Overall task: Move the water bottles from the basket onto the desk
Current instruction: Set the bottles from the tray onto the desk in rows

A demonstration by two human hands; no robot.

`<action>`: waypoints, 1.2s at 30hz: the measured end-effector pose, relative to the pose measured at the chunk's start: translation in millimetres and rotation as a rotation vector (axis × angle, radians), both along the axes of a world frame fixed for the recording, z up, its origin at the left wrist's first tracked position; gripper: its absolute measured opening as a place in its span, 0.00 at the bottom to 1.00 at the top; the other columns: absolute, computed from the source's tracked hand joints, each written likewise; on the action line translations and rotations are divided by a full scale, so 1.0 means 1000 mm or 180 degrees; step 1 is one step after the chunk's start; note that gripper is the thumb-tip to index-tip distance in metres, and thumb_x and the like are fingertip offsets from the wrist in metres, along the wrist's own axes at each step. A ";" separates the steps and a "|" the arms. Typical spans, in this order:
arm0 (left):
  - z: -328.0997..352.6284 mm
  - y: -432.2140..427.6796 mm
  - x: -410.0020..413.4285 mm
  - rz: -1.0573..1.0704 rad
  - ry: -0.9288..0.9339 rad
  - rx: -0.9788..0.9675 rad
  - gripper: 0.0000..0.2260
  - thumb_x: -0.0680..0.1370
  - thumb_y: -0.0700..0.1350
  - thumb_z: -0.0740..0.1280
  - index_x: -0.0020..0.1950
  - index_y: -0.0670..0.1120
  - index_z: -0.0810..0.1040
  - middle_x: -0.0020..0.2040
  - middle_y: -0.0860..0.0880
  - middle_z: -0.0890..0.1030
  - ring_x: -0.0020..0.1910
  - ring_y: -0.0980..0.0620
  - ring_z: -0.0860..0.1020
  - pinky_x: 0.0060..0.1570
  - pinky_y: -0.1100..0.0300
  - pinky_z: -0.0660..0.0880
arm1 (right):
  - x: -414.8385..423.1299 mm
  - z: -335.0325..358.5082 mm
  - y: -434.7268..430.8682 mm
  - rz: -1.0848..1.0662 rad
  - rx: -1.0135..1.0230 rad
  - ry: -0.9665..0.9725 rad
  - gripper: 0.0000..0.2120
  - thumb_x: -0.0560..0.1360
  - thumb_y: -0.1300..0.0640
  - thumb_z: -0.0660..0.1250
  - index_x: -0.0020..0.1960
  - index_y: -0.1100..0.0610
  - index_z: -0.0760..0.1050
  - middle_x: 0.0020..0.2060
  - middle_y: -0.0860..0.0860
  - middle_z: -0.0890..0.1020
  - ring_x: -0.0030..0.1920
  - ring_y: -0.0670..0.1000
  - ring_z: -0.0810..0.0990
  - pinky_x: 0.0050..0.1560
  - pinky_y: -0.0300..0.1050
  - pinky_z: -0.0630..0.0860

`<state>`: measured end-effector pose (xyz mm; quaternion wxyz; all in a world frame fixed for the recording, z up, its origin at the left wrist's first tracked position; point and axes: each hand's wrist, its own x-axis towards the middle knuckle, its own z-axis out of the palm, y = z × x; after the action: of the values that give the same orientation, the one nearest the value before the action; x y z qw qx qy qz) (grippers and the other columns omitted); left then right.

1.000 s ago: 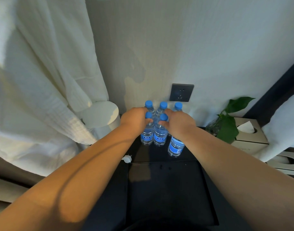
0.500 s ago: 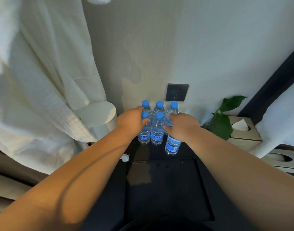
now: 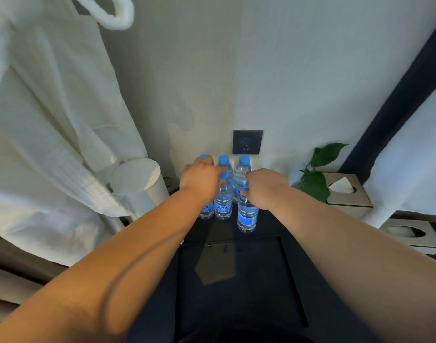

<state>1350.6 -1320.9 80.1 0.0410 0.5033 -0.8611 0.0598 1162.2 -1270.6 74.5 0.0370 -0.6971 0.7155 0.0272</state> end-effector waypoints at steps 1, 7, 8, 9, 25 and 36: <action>-0.003 0.001 0.000 0.0007 -0.0023 0.0042 0.16 0.82 0.55 0.64 0.68 0.55 0.79 0.59 0.47 0.77 0.59 0.44 0.74 0.52 0.50 0.75 | -0.001 -0.001 0.000 0.0006 -0.0045 -0.0069 0.16 0.81 0.41 0.65 0.60 0.53 0.76 0.46 0.51 0.77 0.46 0.54 0.77 0.40 0.48 0.71; -0.014 0.002 0.010 -0.0118 0.0112 0.0122 0.20 0.82 0.53 0.64 0.75 0.57 0.73 0.63 0.46 0.77 0.62 0.43 0.72 0.55 0.49 0.75 | -0.003 -0.010 -0.001 0.0172 -0.0165 -0.0364 0.12 0.82 0.51 0.64 0.65 0.50 0.73 0.51 0.53 0.78 0.51 0.57 0.79 0.43 0.48 0.70; -0.015 0.001 0.011 -0.0141 0.0140 0.0143 0.20 0.81 0.52 0.64 0.75 0.57 0.73 0.62 0.46 0.78 0.61 0.43 0.72 0.55 0.49 0.75 | -0.003 -0.011 -0.002 0.0203 -0.0163 -0.0377 0.12 0.82 0.52 0.64 0.65 0.49 0.73 0.51 0.53 0.78 0.52 0.57 0.79 0.43 0.48 0.71; -0.016 0.000 0.012 -0.0160 0.0173 0.0172 0.21 0.81 0.52 0.65 0.75 0.57 0.74 0.61 0.46 0.78 0.61 0.43 0.72 0.55 0.49 0.75 | -0.004 -0.011 -0.003 0.0223 -0.0155 -0.0386 0.12 0.81 0.54 0.64 0.65 0.49 0.74 0.51 0.53 0.77 0.51 0.57 0.78 0.43 0.49 0.72; -0.027 0.000 0.023 -0.0129 0.0641 0.0248 0.24 0.80 0.54 0.68 0.76 0.54 0.74 0.65 0.48 0.78 0.64 0.44 0.70 0.60 0.50 0.74 | -0.003 -0.017 -0.017 -0.0072 -0.0195 -0.0590 0.21 0.84 0.45 0.64 0.73 0.53 0.71 0.54 0.55 0.81 0.51 0.57 0.81 0.44 0.49 0.73; -0.032 0.001 0.025 -0.0169 0.0616 0.0183 0.23 0.80 0.47 0.69 0.75 0.53 0.74 0.64 0.47 0.79 0.64 0.43 0.70 0.60 0.48 0.74 | -0.008 -0.020 -0.013 0.0134 -0.0319 -0.0691 0.18 0.84 0.48 0.62 0.72 0.53 0.71 0.52 0.56 0.81 0.48 0.56 0.78 0.43 0.48 0.71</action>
<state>1375.1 -1319.9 48.2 0.1111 0.4847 -0.8675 -0.0149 1154.3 -1284.0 55.0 0.0788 -0.7117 0.6930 -0.0834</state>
